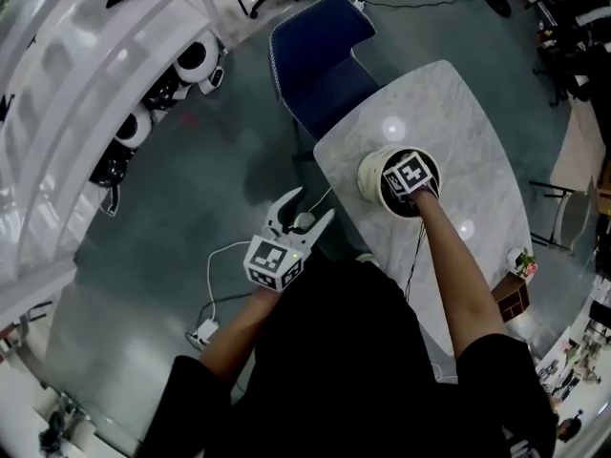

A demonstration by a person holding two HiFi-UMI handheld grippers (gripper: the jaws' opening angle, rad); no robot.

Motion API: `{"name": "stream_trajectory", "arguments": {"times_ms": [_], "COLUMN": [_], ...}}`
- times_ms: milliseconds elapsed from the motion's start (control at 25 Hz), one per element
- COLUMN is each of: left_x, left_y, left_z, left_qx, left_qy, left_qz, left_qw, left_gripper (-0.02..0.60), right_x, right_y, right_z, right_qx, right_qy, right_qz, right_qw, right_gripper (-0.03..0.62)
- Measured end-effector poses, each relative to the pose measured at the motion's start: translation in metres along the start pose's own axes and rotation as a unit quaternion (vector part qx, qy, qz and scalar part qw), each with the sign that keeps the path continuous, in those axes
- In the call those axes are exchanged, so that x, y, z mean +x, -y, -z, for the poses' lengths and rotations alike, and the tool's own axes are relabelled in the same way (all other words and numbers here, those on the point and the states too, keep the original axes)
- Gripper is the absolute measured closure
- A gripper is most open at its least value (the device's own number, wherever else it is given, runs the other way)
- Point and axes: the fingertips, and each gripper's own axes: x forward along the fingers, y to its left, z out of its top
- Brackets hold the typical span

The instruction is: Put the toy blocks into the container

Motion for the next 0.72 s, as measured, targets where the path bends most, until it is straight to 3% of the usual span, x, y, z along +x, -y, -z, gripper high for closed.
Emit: {"name": "stream_trajectory", "arguments": {"times_ms": [400,720], "left_x": [-0.009,-0.007], "left_y": [0.021,0.025], "left_z": [0.011,-0.005], "left_qx": [0.000,0.032], "left_qy": [-0.005,-0.001], "left_qz": [0.016,0.031], "left_qw": [0.9999,0.9990], "left_gripper": [0.325,0.325], "right_x": [-0.021,-0.054], "right_y": [-0.007,-0.030], "right_z": [-0.006,-0.026], "right_qx": [0.000,-0.006], "right_qy": [0.025,0.078], "right_qz": [0.006,-0.003], "right_qw": [1.000,0.997], "right_gripper": [0.431,0.431]}}
